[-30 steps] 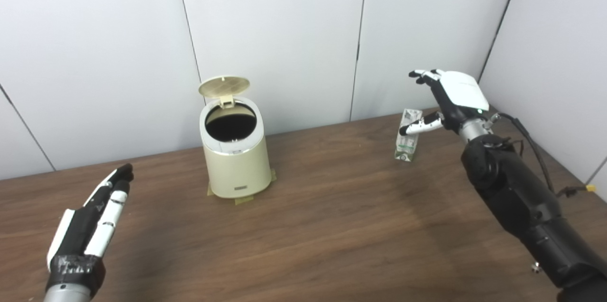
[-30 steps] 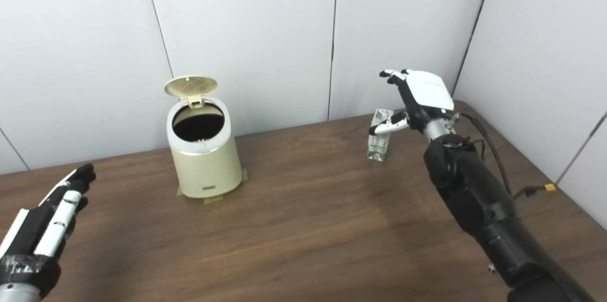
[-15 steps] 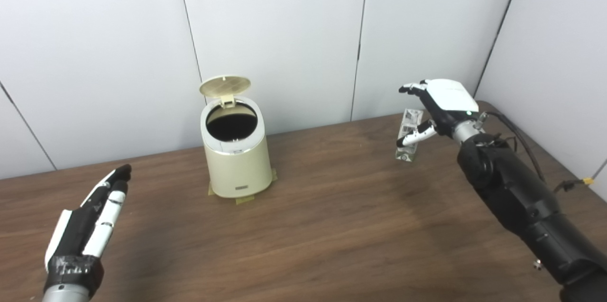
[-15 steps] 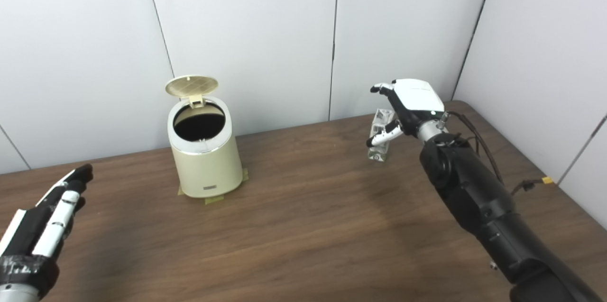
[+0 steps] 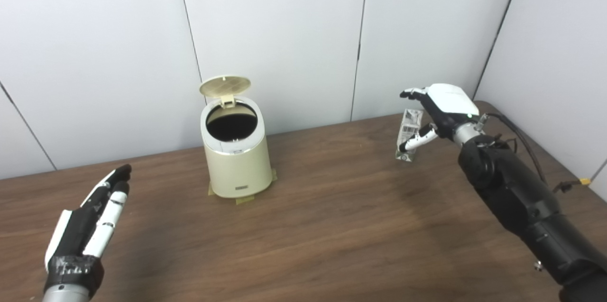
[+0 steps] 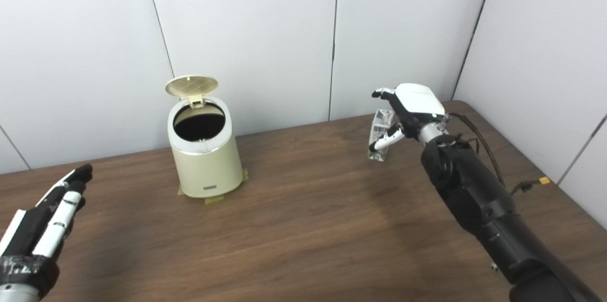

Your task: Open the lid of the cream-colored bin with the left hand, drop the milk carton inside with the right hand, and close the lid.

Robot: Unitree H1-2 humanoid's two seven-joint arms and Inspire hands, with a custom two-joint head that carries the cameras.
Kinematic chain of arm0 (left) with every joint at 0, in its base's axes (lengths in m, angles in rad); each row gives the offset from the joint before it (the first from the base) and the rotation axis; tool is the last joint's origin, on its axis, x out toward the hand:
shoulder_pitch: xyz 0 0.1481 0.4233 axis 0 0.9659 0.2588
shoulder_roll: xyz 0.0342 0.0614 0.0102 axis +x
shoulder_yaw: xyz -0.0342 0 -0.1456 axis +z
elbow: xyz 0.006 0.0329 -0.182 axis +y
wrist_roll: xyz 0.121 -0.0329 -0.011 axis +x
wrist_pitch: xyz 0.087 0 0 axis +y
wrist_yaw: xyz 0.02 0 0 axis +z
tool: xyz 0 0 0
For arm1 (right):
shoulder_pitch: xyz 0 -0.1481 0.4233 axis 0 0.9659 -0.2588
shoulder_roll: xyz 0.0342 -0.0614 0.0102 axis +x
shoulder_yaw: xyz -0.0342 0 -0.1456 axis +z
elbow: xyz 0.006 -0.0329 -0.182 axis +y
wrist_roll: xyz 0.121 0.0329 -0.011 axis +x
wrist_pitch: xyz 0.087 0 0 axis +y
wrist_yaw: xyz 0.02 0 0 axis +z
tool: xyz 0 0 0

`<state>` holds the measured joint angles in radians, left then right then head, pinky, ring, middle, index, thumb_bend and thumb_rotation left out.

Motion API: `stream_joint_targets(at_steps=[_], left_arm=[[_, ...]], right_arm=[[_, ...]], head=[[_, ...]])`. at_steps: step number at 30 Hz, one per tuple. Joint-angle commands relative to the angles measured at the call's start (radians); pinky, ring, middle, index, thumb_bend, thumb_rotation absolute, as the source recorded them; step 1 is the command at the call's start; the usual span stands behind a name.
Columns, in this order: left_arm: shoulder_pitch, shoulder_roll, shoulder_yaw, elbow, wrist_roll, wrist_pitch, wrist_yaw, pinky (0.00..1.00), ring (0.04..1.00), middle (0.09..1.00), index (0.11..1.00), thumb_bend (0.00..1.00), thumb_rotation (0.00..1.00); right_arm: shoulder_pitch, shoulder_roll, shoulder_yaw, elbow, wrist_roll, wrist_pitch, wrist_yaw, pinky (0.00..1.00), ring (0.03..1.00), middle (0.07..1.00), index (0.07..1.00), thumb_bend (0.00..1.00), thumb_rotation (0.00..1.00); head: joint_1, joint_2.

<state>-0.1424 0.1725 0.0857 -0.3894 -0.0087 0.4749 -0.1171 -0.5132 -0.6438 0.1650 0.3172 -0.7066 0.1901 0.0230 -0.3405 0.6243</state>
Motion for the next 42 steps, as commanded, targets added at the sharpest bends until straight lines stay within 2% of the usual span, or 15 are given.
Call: stream_joint_targets(at_steps=[1, 7, 13, 18, 25, 27, 28, 30, 31, 32, 34, 38, 42], left_arm=[[-0.022, 0.009, 0.004, -0.043, -0.01, -0.006, 0.006, 1.0, 1.0, 0.946, 0.897, 0.35, 0.68], [-0.02, 0.01, 0.004, -0.046, -0.011, -0.006, 0.007, 1.0, 1.0, 0.949, 0.899, 0.35, 0.66], [-0.024, 0.008, 0.009, -0.048, -0.034, -0.006, 0.01, 1.0, 1.0, 0.959, 0.906, 0.37, 0.65], [-0.027, 0.01, 0.001, -0.051, -0.018, -0.005, 0.016, 1.0, 0.98, 0.932, 0.884, 0.37, 0.66], [-0.026, 0.011, 0.004, -0.05, -0.032, -0.005, 0.011, 1.0, 0.983, 0.932, 0.881, 0.37, 0.65], [-0.023, 0.009, 0.005, -0.05, -0.036, -0.006, 0.013, 1.0, 0.982, 0.932, 0.876, 0.37, 0.63], [-0.022, 0.01, 0.002, -0.051, -0.033, -0.007, 0.013, 1.0, 0.982, 0.931, 0.875, 0.37, 0.63], [-0.021, 0.013, -0.002, -0.052, -0.026, -0.007, 0.013, 1.0, 0.979, 0.931, 0.88, 0.37, 0.62], [-0.021, 0.015, -0.005, -0.053, -0.021, -0.007, 0.013, 1.0, 0.979, 0.931, 0.88, 0.37, 0.62], [-0.021, 0.017, -0.008, -0.053, -0.012, -0.006, 0.013, 1.0, 0.978, 0.931, 0.883, 0.37, 0.63], [-0.02, 0.02, -0.015, -0.055, 0.003, -0.006, 0.012, 1.0, 0.981, 0.926, 0.887, 0.38, 0.63], [-0.017, 0.02, -0.025, -0.059, 0.027, -0.007, 0.012, 1.0, 0.984, 0.921, 0.928, 0.37, 0.61], [-0.015, 0.021, -0.034, -0.06, 0.044, -0.006, 0.01, 1.0, 0.981, 0.92, 0.951, 0.35, 0.59]], right_arm=[[-0.035, -0.02, -0.025, -0.009, 0.017, -0.018, -0.014, 0.84, 0.88, 0.826, 0.809, 0.97, 0.24], [-0.041, -0.027, -0.004, 0.03, 0.01, -0.037, -0.017, 0.8, 0.867, 0.821, 0.799, 0.96, 0.23], [-0.059, -0.03, 0.017, 0.065, 0.006, -0.046, -0.007, 0.84, 0.876, 0.816, 0.793, 0.94, 0.22], [-0.062, -0.022, 0.015, 0.073, 0.015, -0.055, -0.005, 0.77, 0.854, 0.812, 0.789, 0.92, 0.21], [-0.061, -0.02, 0.019, 0.072, 0.011, -0.063, -0.008, 0.74, 0.843, 0.818, 0.805, 0.9, 0.2], [-0.057, -0.017, 0.016, 0.07, 0.013, -0.079, -0.029, 0.66, 0.76, 0.777, 0.777, 0.86, 0.17], [-0.057, -0.015, 0.014, 0.079, 0.009, -0.096, -0.056, 0.64, 0.745, 0.77, 0.772, 0.86, 0.16], [-0.059, -0.005, 0.007, 0.099, 0.009, -0.123, -0.109, 0.56, 0.632, 0.681, 0.709, 0.8, 0.08], [-0.062, 0.0, 0.006, 0.117, 0.002, -0.137, -0.146, 0.55, 0.612, 0.664, 0.696, 0.79, 0.07], [-0.064, 0.004, 0.007, 0.129, -0.007, -0.149, -0.181, 0.52, 0.556, 0.568, 0.617, 0.66, 0.03], [-0.067, 0.012, 0.008, 0.145, -0.019, -0.161, -0.231, 0.5, 0.444, 0.508, 0.564, 0.54, 0.01], [-0.069, 0.025, 0.01, 0.156, -0.035, -0.159, -0.28, 0.46, 0.414, 0.515, 0.511, 0.52, 0.0], [-0.067, 0.041, 0.012, 0.158, -0.072, -0.128, -0.329, 0.44, 0.407, 0.524, 0.51, 0.51, 0.0]], head=[[-0.001, 0.0], [0.003, -0.001], [0.007, -0.003], [0.009, -0.005], [0.018, -0.006], [0.018, -0.006], [0.017, -0.006], [0.017, -0.005], [0.015, -0.004], [0.014, -0.004], [0.012, -0.003], [0.012, -0.003], [0.012, -0.003]])
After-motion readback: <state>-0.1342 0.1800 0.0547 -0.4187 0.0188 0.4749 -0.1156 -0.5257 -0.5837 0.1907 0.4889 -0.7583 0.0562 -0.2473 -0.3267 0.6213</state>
